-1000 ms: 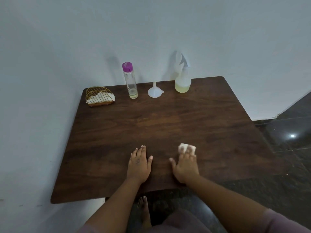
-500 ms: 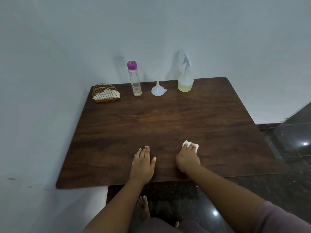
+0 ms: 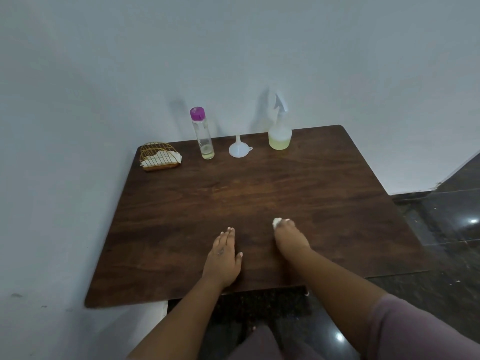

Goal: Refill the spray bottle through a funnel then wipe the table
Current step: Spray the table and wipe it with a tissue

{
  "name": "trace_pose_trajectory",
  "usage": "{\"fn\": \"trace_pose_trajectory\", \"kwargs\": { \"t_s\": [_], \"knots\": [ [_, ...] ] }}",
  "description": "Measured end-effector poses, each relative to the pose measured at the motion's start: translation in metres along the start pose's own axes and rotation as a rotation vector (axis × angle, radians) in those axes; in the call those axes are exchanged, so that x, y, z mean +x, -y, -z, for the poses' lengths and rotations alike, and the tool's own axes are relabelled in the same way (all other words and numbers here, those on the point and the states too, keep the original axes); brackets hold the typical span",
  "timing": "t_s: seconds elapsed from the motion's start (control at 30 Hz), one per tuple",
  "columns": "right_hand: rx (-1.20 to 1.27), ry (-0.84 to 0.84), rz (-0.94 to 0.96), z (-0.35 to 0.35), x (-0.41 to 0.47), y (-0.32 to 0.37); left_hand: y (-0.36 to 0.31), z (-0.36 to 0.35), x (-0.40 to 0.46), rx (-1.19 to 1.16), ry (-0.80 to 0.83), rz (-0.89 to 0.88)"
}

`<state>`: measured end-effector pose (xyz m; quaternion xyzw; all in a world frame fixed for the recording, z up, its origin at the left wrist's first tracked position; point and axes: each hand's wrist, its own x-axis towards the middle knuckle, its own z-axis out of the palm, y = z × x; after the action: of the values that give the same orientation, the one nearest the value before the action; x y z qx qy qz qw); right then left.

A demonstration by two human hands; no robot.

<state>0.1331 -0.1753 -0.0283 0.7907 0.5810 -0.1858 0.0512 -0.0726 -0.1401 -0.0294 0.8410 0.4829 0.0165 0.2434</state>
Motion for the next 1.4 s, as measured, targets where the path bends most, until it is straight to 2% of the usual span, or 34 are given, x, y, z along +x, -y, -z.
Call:
{"fn": "trace_pose_trajectory", "kwargs": {
  "t_s": [0.07, 0.13, 0.27, 0.33, 0.37, 0.43, 0.5, 0.6, 0.73, 0.9, 1.03, 1.17, 1.4],
  "knots": [
    [-0.084, -0.008, -0.126, 0.01, 0.003, -0.014, 0.002, 0.001, 0.008, -0.001, 0.011, -0.008],
    [-0.108, 0.032, -0.17, 0.017, 0.005, -0.015, 0.002, 0.002, 0.017, -0.007, 0.027, 0.0],
    [0.028, 0.135, 0.0, 0.016, 0.007, 0.019, -0.009, 0.004, 0.041, -0.018, 0.064, -0.006],
    [0.26, 0.088, 0.049, 0.013, 0.013, 0.029, -0.016, 0.008, 0.056, -0.008, 0.076, -0.05],
    [0.414, 0.042, 0.013, 0.016, 0.018, 0.029, -0.02, 0.012, 0.065, -0.001, 0.078, -0.066],
    [0.676, -0.014, -0.156, 0.031, 0.033, 0.017, -0.026, 0.02, 0.082, 0.013, 0.069, -0.083],
    [0.964, 0.036, -0.346, 0.048, 0.044, -0.004, -0.033, 0.029, 0.098, -0.006, 0.058, -0.077],
    [1.29, 0.065, -0.45, 0.072, 0.047, -0.035, -0.051, 0.035, 0.117, -0.051, 0.053, -0.067],
    [1.305, -0.067, -0.451, 0.081, 0.041, -0.061, -0.084, 0.033, 0.137, -0.107, 0.094, -0.1],
    [1.402, -0.05, -0.424, 0.081, 0.043, -0.098, -0.134, 0.022, 0.165, -0.22, 0.134, -0.176],
    [1.6, -0.106, -0.42, 0.088, 0.05, -0.133, -0.179, 0.008, 0.185, -0.267, 0.185, -0.219],
    [1.716, -0.157, -0.459, 0.086, 0.06, -0.192, -0.232, -0.016, 0.213, -0.277, 0.206, -0.243],
    [1.671, -0.173, -0.434, 0.098, 0.069, -0.32, -0.337, -0.071, 0.254, -0.337, 0.199, -0.215]
  ]
}}
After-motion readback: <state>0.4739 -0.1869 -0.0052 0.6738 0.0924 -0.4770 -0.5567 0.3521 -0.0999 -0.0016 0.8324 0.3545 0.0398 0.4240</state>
